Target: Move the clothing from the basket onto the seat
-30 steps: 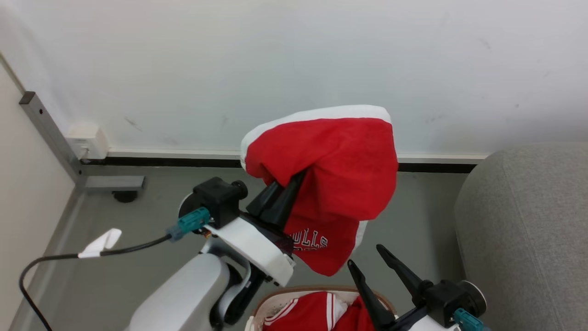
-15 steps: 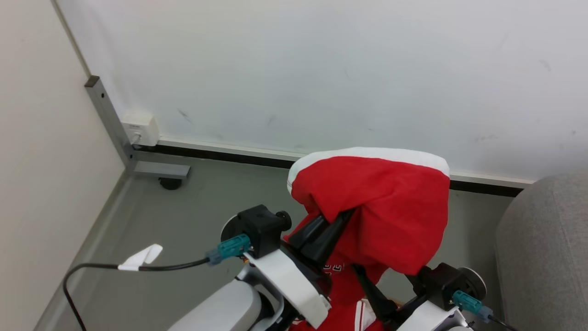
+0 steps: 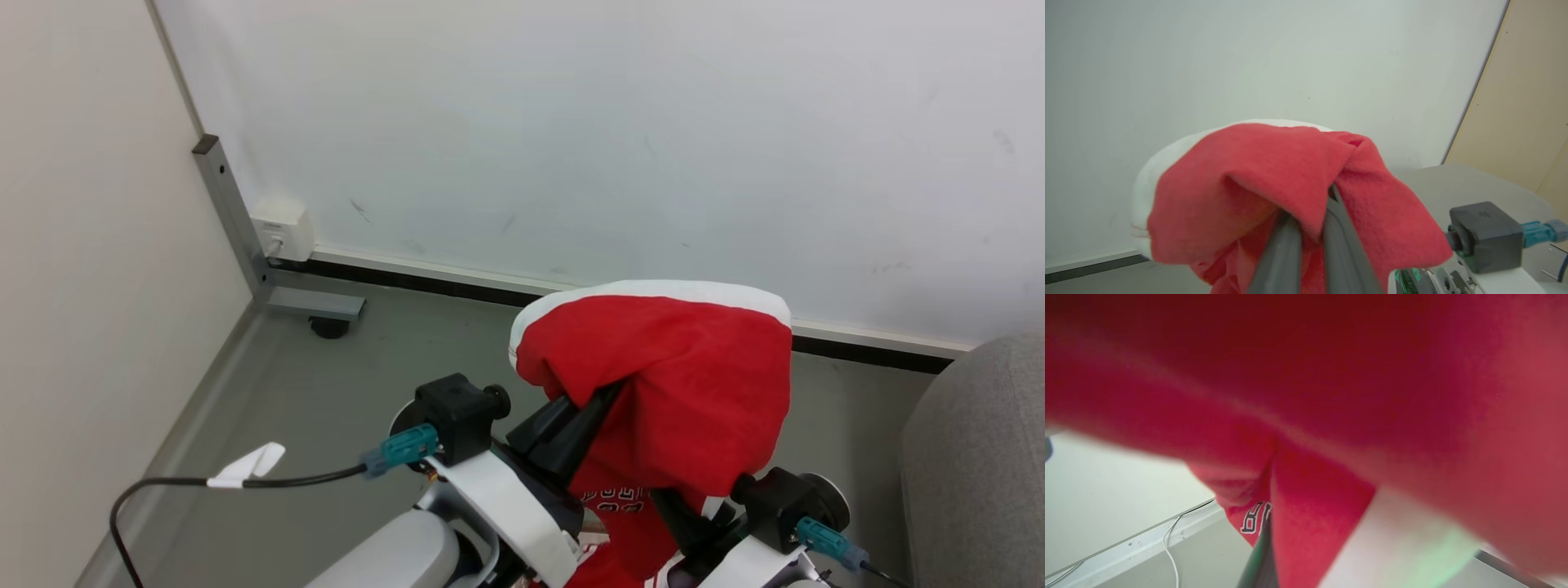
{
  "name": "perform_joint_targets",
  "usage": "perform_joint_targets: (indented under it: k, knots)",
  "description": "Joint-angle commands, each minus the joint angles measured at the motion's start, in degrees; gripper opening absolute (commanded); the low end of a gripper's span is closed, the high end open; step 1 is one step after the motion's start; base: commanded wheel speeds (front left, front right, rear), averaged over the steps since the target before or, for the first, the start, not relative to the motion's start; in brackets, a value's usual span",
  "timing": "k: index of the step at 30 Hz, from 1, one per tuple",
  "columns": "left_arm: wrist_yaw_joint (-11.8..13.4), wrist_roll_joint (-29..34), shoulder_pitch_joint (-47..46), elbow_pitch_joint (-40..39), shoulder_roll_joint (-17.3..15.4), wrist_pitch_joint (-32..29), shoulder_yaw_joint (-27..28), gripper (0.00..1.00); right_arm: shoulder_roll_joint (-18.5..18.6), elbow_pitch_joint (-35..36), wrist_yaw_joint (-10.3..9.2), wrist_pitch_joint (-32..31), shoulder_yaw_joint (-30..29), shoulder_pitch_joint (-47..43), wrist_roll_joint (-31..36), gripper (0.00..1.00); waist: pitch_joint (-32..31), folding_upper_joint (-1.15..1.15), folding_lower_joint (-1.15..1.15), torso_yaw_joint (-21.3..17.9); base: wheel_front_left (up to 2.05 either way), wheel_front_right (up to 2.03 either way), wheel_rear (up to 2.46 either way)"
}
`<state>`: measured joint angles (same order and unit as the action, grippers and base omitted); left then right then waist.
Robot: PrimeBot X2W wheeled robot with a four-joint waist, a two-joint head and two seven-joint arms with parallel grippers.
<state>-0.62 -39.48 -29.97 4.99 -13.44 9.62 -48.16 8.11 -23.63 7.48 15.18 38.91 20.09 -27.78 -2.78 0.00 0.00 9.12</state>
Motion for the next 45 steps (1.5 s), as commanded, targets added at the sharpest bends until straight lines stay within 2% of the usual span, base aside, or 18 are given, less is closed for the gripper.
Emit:
perform_joint_targets:
  k: [1,26,27,28,29,30,37,45]
  knots:
    - [0.2,-0.2,0.8,0.1,-0.3,0.3,0.3,0.00,0.1,0.3,0.02,0.0,-0.1,-0.4,-0.1,0.00,0.1,0.00,0.00,-0.3,0.00,0.00,0.00]
    - [1.1,-0.5,-0.6,1.1,-1.1,-0.5,0.1,0.00,0.3,2.3,0.02,0.0,2.6,0.6,-1.3,0.00,1.3,0.00,0.00,-4.5,0.00,0.00,0.00]
    - [1.2,-0.4,-0.7,1.3,-1.0,-0.6,0.1,0.06,0.2,2.5,0.02,0.0,2.7,0.8,-1.4,0.00,1.4,0.00,0.00,-4.9,0.00,0.00,0.00]
    - [1.5,-0.3,-0.8,1.4,-1.0,-0.6,0.1,0.38,0.2,2.6,0.02,0.0,2.6,0.9,-1.6,0.00,1.5,0.00,0.00,-5.3,0.00,0.00,0.00]
    - [1.6,-0.3,-0.9,1.5,-1.0,-0.7,0.1,0.88,0.1,2.8,0.02,0.0,2.4,0.9,-1.7,0.00,1.6,0.00,0.00,-5.8,0.00,0.00,0.00]
    - [1.6,-0.3,-0.8,1.5,-1.1,-0.7,0.0,1.00,0.1,3.1,0.02,0.0,2.1,0.8,-1.9,0.00,1.7,0.00,0.00,-6.3,0.00,0.00,0.00]
    - [2.0,-0.2,0.1,1.2,-2.1,-0.5,0.0,1.00,0.9,5.2,0.02,0.0,-0.7,-0.5,-1.7,0.00,2.5,0.00,0.00,-10.9,0.00,0.00,0.00]
    - [1.9,1.1,1.1,0.7,-3.4,1.3,-0.3,1.00,2.3,7.3,0.02,0.0,-5.2,-1.7,0.2,0.00,3.8,0.00,0.00,-18.0,0.00,0.00,0.00]
